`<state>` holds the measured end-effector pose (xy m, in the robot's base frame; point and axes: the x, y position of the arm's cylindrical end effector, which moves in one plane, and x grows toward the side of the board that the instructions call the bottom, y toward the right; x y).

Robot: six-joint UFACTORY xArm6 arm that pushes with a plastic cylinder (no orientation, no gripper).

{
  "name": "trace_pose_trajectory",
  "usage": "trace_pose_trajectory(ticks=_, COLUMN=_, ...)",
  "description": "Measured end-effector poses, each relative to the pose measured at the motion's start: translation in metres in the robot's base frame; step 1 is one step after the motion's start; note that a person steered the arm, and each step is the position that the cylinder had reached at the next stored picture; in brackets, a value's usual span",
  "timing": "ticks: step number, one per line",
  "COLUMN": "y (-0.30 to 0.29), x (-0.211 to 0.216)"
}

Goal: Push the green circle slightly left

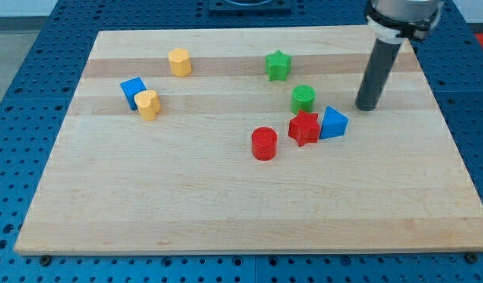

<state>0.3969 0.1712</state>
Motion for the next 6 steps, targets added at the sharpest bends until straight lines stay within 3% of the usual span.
trace_pose_trajectory(ticks=4, y=-0.096, x=0.005)
trace_pose_trajectory(ticks=6, y=-0.109, x=0.029)
